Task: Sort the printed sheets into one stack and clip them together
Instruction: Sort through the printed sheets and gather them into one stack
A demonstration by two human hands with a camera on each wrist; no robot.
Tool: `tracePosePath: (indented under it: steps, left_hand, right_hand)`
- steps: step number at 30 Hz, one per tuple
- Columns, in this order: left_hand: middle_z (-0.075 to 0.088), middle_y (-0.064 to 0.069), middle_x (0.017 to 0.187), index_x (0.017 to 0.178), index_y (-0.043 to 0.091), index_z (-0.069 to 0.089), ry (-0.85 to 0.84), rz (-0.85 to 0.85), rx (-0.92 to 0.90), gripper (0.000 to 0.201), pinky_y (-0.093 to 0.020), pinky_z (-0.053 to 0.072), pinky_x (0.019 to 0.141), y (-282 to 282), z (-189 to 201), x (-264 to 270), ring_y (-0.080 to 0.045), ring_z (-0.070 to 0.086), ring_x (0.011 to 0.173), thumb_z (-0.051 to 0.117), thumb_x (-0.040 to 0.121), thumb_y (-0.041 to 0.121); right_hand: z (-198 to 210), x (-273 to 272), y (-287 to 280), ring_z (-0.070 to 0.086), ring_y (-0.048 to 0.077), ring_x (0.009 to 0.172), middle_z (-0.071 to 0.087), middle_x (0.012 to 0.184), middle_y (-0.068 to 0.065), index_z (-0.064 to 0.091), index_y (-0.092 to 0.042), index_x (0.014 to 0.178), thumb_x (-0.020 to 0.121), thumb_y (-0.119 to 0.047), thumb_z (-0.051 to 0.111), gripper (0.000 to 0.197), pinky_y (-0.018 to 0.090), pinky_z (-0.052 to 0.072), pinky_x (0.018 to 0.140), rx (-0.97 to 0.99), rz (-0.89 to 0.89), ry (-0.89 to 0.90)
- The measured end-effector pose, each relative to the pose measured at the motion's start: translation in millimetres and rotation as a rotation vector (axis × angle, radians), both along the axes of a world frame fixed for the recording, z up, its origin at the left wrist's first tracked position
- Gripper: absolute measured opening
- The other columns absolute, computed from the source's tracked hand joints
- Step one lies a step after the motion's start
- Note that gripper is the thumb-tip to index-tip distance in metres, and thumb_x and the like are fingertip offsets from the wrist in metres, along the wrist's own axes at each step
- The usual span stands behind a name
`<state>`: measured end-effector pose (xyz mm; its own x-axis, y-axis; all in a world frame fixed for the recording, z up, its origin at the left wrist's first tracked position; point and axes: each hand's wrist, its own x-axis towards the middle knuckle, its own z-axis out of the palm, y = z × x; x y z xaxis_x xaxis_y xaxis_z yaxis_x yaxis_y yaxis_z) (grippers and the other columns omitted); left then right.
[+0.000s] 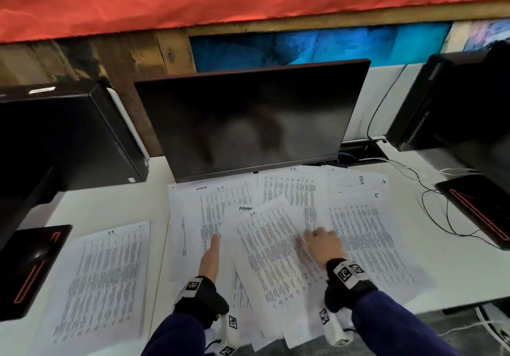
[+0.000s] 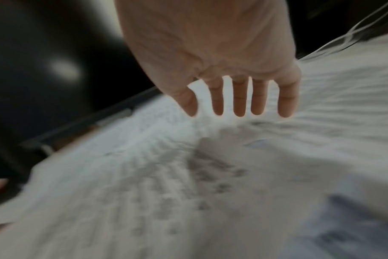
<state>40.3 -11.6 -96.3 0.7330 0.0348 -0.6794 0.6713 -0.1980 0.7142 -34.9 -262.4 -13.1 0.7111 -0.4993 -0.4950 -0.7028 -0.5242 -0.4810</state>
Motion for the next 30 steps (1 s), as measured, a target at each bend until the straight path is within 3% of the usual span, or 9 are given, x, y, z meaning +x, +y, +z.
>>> tracePosePath:
  steps: [3, 6, 9, 13, 15, 18, 22, 26, 30]
  left_hand:
    - [0.031, -0.013, 0.152, 0.146, 0.004, 0.028, -0.039, -0.101, 0.064, 0.074, -0.037, 0.028, 0.113, -9, 31, -11, -0.029, 0.034, 0.138, 0.056, 0.09, 0.045]
    - [0.048, -0.019, 0.136, 0.123, 0.009, 0.044, -0.068, -0.124, 0.074, 0.053, -0.032, 0.04, 0.093, -15, 31, -16, -0.027, 0.052, 0.112, 0.071, 0.078, 0.016]
    - [0.054, -0.019, 0.127, 0.118, 0.008, 0.043, -0.106, -0.146, 0.079, 0.04, -0.031, 0.043, 0.086, -21, 28, -19, -0.026, 0.053, 0.1, 0.061, 0.084, -0.003]
    - [0.048, -0.016, 0.137, 0.135, 0.003, 0.038, -0.19, -0.216, 0.13, 0.053, -0.031, 0.041, 0.095, -30, 34, -25, -0.027, 0.051, 0.115, 0.055, 0.086, -0.006]
    - [0.038, -0.013, 0.147, 0.142, 0.005, 0.032, -0.24, -0.25, 0.137, 0.057, -0.031, 0.034, 0.104, -34, 45, -30, -0.025, 0.042, 0.13, 0.051, 0.09, -0.006]
    - [0.03, -0.01, 0.152, 0.148, 0.006, 0.021, -0.326, -0.289, 0.13, 0.061, -0.028, 0.025, 0.111, -43, 59, -33, -0.023, 0.03, 0.141, 0.046, 0.094, -0.004]
    - [0.04, -0.003, 0.142, 0.146, 0.007, 0.028, -0.387, -0.374, 0.141, 0.056, -0.024, 0.03, 0.106, -59, 67, -25, -0.017, 0.04, 0.131, 0.047, 0.094, -0.002]
    - [0.063, -0.009, 0.114, 0.119, 0.016, 0.052, -0.4, -0.217, 0.232, 0.026, -0.037, 0.051, 0.092, -53, 64, -6, -0.02, 0.058, 0.09, 0.055, 0.093, 0.016]
    - [0.049, -0.014, 0.13, 0.127, 0.018, 0.047, -0.252, -0.077, 0.638, 0.035, -0.042, 0.043, 0.096, 0, 54, 14, -0.032, 0.049, 0.116, 0.049, 0.094, 0.026]
  right_hand:
    - [-11, -5, -42, 0.041, 0.039, 0.126, 0.037, 0.14, 0.022, 0.037, -0.006, 0.138, 0.091, -0.023, 0.048, 0.051, 0.045, 0.037, 0.107, -0.061, -0.262, 0.062]
    - [-23, 1, -47, 0.053, 0.038, 0.113, 0.044, 0.134, 0.022, 0.034, -0.003, 0.141, 0.082, -0.026, 0.061, 0.068, 0.042, 0.051, 0.086, 0.238, -0.432, -0.025]
    - [-28, 7, -33, 0.056, 0.025, 0.086, 0.054, 0.108, 0.016, 0.021, -0.002, 0.143, 0.085, -0.011, 0.063, 0.072, 0.027, 0.046, 0.064, 0.489, -0.426, -0.084]
    - [-31, 6, -22, 0.054, 0.032, 0.115, 0.054, 0.129, 0.019, 0.04, 0.003, 0.136, 0.083, -0.01, 0.065, 0.06, 0.032, 0.043, 0.095, 0.419, -0.237, -0.026]
    - [-33, 4, -25, 0.057, 0.035, 0.113, 0.058, 0.126, 0.021, 0.049, 0.007, 0.127, 0.084, -0.007, 0.061, 0.046, 0.04, 0.044, 0.101, 0.469, -0.237, -0.032]
    - [-24, -4, -33, 0.056, 0.036, 0.111, 0.056, 0.124, 0.025, 0.04, 0.006, 0.135, 0.085, -0.002, 0.06, 0.055, 0.042, 0.045, 0.099, 0.573, -0.328, -0.091]
    - [-32, -4, -43, 0.043, 0.039, 0.129, 0.045, 0.14, 0.024, 0.026, 0.003, 0.144, 0.08, -0.003, 0.07, 0.078, 0.045, 0.034, 0.109, 0.615, -0.349, -0.037]
    - [-29, -3, -38, 0.06, 0.037, 0.102, 0.062, 0.116, 0.026, 0.048, 0.012, 0.125, 0.082, 0.008, 0.06, 0.045, 0.044, 0.048, 0.095, 0.573, -0.376, -0.067]
    - [-22, -3, -47, 0.054, 0.03, 0.091, 0.058, 0.106, 0.021, 0.046, 0.012, 0.126, 0.087, 0.014, 0.043, 0.039, 0.034, 0.042, 0.077, 0.549, -0.476, -0.182]
